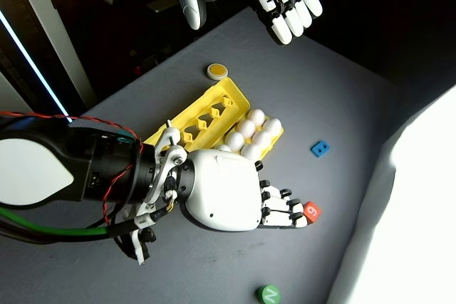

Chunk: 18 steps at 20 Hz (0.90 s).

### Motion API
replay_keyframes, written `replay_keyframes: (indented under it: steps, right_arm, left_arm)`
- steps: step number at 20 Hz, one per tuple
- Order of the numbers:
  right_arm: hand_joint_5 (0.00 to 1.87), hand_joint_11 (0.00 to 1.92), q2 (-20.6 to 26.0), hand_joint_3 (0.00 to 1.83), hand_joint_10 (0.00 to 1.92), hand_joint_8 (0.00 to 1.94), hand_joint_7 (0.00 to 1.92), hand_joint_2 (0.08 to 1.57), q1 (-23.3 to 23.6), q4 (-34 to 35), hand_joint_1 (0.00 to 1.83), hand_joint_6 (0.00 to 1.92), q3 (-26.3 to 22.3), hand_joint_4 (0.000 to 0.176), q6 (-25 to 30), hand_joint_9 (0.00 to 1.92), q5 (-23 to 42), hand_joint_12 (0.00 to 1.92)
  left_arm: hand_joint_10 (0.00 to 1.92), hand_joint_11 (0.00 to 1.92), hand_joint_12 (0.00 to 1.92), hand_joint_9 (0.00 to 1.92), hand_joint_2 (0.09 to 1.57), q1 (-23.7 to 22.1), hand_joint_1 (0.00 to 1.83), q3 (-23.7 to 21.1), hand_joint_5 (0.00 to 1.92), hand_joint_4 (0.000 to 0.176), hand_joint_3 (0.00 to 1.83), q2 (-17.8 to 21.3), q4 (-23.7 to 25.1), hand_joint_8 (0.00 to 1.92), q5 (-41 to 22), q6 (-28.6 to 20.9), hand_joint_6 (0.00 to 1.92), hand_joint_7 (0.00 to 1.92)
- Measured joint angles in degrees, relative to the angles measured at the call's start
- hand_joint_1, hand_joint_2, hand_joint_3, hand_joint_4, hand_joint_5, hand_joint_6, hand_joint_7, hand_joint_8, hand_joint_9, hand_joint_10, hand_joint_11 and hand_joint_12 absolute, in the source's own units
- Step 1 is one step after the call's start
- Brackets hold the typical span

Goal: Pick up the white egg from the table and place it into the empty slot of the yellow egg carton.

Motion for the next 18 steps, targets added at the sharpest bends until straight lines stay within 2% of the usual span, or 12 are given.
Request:
replay_keyframes:
  steps: [8,10,11,12,13,14,16,17,18]
  right_arm:
    - [1.27,0.0,-0.57,0.0,0.01,0.0,0.3,0.99,-2.25,0.83,1.1,0.48,0.46,0.176,0.81,0.06,-0.61,0.0]
    - [1.27,0.0,-0.57,0.0,0.0,0.0,0.36,0.99,-2.51,0.92,1.1,0.47,0.46,0.176,0.96,0.03,-0.28,0.0]
    - [1.05,0.0,-0.57,0.0,0.0,0.0,0.37,0.91,-2.67,1.01,1.03,0.18,0.46,0.102,1.07,0.04,-0.11,0.0]
    - [0.98,0.0,-0.52,0.0,0.0,0.0,0.36,0.88,-2.67,1.01,0.99,0.06,0.46,0.081,1.07,0.04,-0.13,0.0]
    - [0.95,0.0,-0.52,0.0,0.0,0.0,0.34,0.87,-2.67,0.98,0.97,0.02,0.46,0.081,1.07,0.04,-0.15,0.0]
    - [0.94,0.0,-0.52,0.0,0.0,0.0,0.34,0.84,-2.86,1.01,0.96,0.01,0.5,0.093,1.07,0.04,-0.13,0.0]
    - [0.94,0.0,-0.52,0.0,0.0,0.0,0.34,0.84,-2.89,0.94,0.95,0.01,0.76,0.095,1.03,0.04,-0.22,0.0]
    - [0.9,0.0,-0.52,0.0,0.0,0.0,0.3,0.82,-2.89,0.98,0.87,0.0,0.76,0.16,1.07,0.03,-0.22,0.0]
    - [0.9,0.0,-0.52,0.0,0.0,0.0,0.3,0.82,-2.89,0.98,0.87,0.0,0.81,0.16,1.07,0.03,-0.2,0.0]
  left_arm:
    - [0.0,0.0,0.0,0.05,1.25,0.0,0.0,0.0,0.07,0.0,0.0,0.0,0.15,0.0,0.0,-0.02,0.0,0.07]
    - [0.0,0.0,0.0,0.06,1.25,0.0,0.0,0.0,0.06,0.0,0.0,0.0,0.15,0.0,0.0,-0.02,0.0,0.07]
    - [0.01,0.02,0.01,0.07,1.25,0.0,0.0,0.0,0.09,0.0,0.0,0.0,0.15,0.01,0.0,0.0,0.01,0.09]
    - [0.0,0.01,0.01,0.06,1.25,0.0,0.0,0.0,0.08,0.0,0.0,0.0,0.15,0.0,0.02,0.0,0.01,0.08]
    - [0.0,0.01,0.01,0.06,1.25,0.0,0.0,0.0,0.08,0.0,0.0,0.0,0.15,0.0,0.04,0.0,0.01,0.08]
    - [0.0,0.0,0.0,0.06,1.25,0.0,0.0,0.0,0.09,0.0,0.0,0.0,0.17,0.01,0.02,-0.02,0.01,0.09]
    - [0.0,0.0,0.0,0.06,1.25,0.0,0.0,0.0,0.09,0.0,0.0,0.0,0.17,0.01,0.0,-0.02,0.01,0.09]
    - [0.0,0.0,0.0,0.06,1.25,0.0,0.0,0.0,0.08,0.0,0.0,0.0,0.17,0.0,0.0,-0.02,0.0,0.08]
    - [0.0,0.0,0.0,0.06,1.25,0.0,0.0,0.0,0.08,0.0,0.0,0.0,0.17,0.0,0.0,0.0,0.0,0.08]
